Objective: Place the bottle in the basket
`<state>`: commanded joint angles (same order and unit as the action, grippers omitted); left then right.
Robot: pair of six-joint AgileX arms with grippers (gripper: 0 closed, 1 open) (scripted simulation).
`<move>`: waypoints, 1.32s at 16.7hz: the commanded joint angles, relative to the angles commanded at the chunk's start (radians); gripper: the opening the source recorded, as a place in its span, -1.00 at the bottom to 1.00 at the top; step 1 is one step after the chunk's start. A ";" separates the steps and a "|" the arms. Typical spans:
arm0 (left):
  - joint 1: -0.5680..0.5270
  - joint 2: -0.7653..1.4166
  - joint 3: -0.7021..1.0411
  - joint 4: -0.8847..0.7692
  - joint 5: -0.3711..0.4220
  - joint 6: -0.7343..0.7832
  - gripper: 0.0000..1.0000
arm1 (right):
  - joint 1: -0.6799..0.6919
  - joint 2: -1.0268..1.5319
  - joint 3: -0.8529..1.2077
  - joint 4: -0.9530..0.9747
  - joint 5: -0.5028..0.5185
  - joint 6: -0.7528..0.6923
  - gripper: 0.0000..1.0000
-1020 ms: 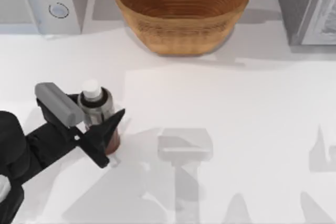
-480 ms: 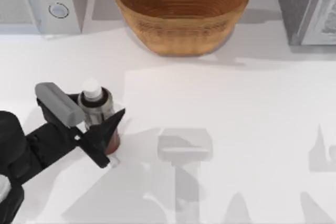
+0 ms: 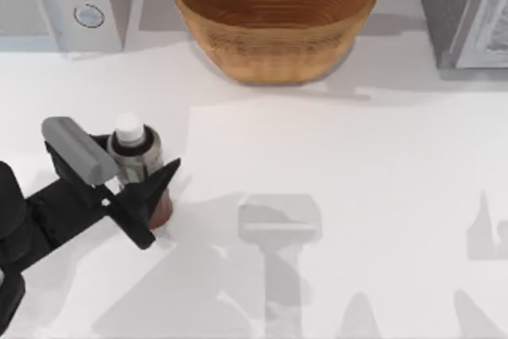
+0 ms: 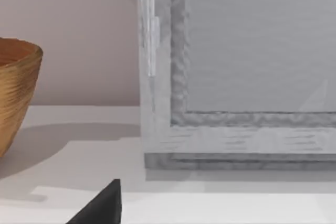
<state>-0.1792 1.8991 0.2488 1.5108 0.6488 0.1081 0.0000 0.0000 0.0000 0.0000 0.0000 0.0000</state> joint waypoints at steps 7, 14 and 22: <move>0.225 -0.434 -0.028 -0.495 0.217 0.072 -1.00 | 0.000 0.000 0.000 0.000 0.000 0.000 1.00; 0.490 -0.979 -0.058 -1.089 0.464 0.156 -1.00 | 0.000 0.000 0.000 0.000 0.000 0.000 1.00; 0.622 -1.243 -0.070 -1.358 0.585 0.204 -1.00 | 0.000 0.000 0.000 0.000 0.000 0.000 1.00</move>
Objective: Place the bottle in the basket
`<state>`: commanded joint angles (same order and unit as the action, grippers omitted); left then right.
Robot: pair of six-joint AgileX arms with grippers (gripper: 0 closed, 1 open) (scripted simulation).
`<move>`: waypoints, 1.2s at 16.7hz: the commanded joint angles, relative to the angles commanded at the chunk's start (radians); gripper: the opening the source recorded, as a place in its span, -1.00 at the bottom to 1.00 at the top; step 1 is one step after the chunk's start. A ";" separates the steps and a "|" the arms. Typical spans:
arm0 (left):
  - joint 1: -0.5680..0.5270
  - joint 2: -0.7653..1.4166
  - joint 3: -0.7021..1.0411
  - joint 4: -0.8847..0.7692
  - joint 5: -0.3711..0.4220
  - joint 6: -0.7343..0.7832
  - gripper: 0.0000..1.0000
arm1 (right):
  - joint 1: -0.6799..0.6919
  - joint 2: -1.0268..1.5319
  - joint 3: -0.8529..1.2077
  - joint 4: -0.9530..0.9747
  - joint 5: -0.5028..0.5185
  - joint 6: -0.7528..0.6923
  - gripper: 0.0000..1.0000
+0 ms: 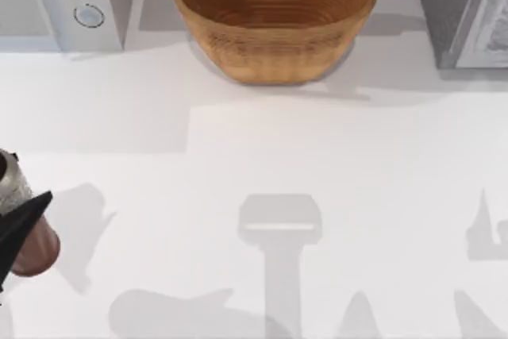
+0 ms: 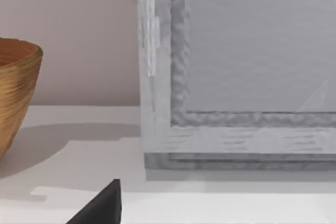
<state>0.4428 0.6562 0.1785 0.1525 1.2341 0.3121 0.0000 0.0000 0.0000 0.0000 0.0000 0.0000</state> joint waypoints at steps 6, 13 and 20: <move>-0.025 0.034 0.033 0.003 -0.027 -0.003 -1.00 | 0.000 0.000 0.000 0.000 0.000 0.000 1.00; -0.281 0.424 0.456 -0.010 -0.432 -0.077 -1.00 | 0.000 0.000 0.000 0.000 0.000 0.000 1.00; -0.681 0.970 1.111 -0.044 -1.160 -0.217 -1.00 | 0.000 0.000 0.000 0.000 0.000 0.000 1.00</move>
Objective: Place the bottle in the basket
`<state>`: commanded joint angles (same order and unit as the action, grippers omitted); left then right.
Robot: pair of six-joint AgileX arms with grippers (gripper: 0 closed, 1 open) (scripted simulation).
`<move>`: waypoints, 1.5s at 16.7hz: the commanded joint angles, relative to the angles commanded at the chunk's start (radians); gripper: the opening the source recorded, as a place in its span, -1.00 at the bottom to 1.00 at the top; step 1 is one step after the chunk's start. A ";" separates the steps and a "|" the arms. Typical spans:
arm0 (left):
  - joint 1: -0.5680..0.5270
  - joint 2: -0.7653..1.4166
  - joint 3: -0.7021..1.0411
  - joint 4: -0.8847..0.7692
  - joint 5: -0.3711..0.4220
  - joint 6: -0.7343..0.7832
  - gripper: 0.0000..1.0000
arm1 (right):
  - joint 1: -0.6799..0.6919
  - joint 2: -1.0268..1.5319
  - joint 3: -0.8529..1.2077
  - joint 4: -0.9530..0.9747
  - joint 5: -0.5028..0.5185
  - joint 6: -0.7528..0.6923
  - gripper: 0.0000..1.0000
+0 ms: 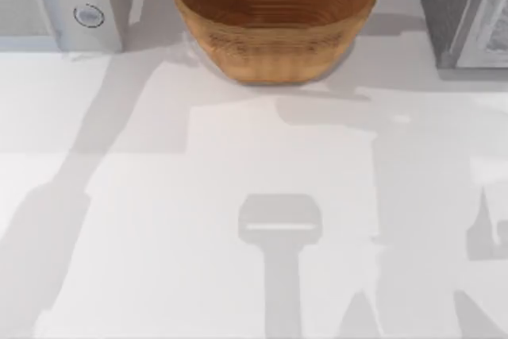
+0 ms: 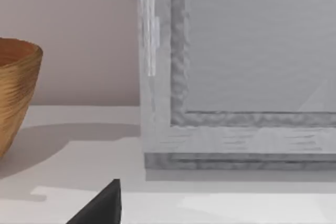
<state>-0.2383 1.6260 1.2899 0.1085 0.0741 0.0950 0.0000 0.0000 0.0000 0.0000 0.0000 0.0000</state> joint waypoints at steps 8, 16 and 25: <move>-0.395 0.431 0.563 -0.039 -0.677 -0.139 -1.00 | 0.000 0.000 0.000 0.000 0.000 0.000 1.00; -0.472 0.500 0.656 -0.048 -0.784 -0.165 -1.00 | 0.000 0.000 0.000 0.000 0.000 0.000 1.00; -0.425 0.642 0.725 0.018 -0.737 -0.159 -1.00 | 0.000 0.000 0.000 0.000 0.000 0.000 1.00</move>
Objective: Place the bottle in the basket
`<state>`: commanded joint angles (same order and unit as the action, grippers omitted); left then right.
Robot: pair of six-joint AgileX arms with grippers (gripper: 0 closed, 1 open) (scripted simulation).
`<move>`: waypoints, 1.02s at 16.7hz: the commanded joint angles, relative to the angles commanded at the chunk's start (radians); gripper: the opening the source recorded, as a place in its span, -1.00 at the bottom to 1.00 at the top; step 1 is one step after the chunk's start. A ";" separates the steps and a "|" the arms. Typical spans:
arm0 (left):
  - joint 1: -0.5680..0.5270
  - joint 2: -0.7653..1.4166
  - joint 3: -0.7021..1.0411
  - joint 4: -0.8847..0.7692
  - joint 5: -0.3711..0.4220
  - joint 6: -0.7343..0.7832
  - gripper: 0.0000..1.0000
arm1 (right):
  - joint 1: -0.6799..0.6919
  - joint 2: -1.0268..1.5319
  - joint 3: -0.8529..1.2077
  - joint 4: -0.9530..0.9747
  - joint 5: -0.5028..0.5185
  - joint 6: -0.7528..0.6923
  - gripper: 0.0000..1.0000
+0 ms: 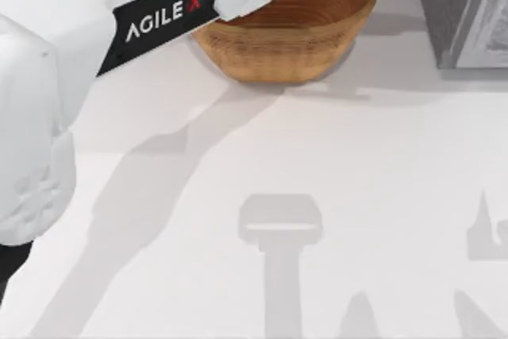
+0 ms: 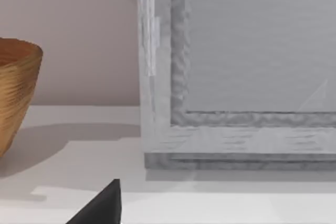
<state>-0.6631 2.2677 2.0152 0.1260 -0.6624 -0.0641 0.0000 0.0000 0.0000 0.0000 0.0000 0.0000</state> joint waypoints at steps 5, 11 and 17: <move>0.012 0.024 0.017 0.017 0.014 0.001 -1.00 | 0.000 0.000 0.000 0.000 0.000 0.000 1.00; 0.012 0.024 0.017 0.017 0.014 0.001 -0.10 | 0.000 0.000 0.000 0.000 0.000 0.000 1.00; 0.012 0.024 0.017 0.017 0.014 0.001 0.81 | 0.000 0.000 0.000 0.000 0.000 0.000 1.00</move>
<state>-0.6508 2.2913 2.0321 0.1435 -0.6485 -0.0628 0.0000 0.0000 0.0000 0.0000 0.0000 0.0000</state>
